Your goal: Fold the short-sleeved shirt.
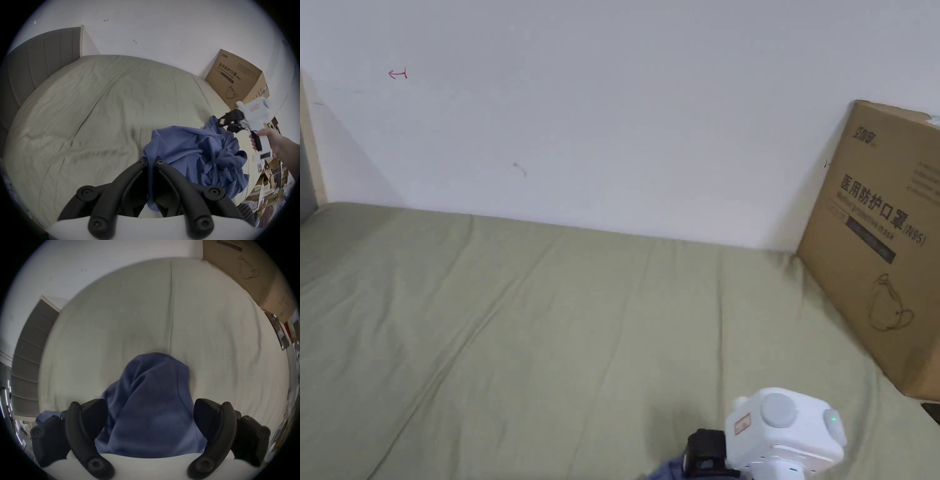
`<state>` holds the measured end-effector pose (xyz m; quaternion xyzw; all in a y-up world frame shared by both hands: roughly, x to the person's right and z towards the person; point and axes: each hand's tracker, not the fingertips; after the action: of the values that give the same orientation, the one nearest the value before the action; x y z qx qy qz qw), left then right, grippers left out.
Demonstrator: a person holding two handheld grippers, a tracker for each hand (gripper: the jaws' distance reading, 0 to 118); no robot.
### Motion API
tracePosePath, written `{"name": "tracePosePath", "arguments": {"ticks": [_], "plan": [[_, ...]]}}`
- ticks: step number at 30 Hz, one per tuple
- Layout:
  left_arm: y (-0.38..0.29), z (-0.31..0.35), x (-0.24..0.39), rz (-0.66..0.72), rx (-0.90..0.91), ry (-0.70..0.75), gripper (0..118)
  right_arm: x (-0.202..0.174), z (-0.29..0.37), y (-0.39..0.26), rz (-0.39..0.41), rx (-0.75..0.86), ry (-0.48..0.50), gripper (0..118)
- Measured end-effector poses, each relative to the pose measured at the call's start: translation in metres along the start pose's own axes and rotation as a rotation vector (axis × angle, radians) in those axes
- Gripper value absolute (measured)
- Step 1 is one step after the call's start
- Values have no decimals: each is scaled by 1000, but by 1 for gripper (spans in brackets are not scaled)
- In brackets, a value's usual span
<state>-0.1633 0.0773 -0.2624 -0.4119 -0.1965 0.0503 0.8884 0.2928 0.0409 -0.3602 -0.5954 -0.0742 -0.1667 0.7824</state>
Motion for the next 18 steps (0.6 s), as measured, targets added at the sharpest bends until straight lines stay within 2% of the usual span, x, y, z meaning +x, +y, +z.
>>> {"name": "tracePosePath", "arguments": {"ticks": [2, 3, 4, 5, 6, 7, 9, 13, 15, 17, 18], "plan": [[-4, 1, -5, -3, -7, 16, 5, -4, -14, 7, 52, -48, -29, 68], [-5, 0, -9, -9, -20, 21, 5, -8, -14, 5, 104, -48, -71, 61], [-6, -1, -10, -10, -33, 22, 5, -10, -8, 2, 143, -24, -74, 48], [-7, -2, -13, -7, -41, 21, 5, -15, 2, -4, 163, -14, -28, 39], [-8, -4, -17, 3, -51, 22, 5, -15, 8, -5, 188, -28, 17, 39], [-8, -5, -20, 29, -66, 18, 5, -16, 14, -10, 204, -30, 26, 11], [-6, -4, -24, 100, -73, 0, 5, -15, 37, -24, 227, 47, 8, 8], [16, 25, -23, 79, 6, 6, 5, 7, 104, -47, 92, 211, 176, 8], [37, 50, -21, 22, 71, 25, 4, 17, 148, -62, 99, 292, 196, 8], [58, 80, -14, -14, 135, 14, 4, 26, 192, -74, 153, 357, 187, 8], [69, 95, -12, -23, 164, 12, 4, 32, 215, -81, 156, 393, 186, 8]]}}
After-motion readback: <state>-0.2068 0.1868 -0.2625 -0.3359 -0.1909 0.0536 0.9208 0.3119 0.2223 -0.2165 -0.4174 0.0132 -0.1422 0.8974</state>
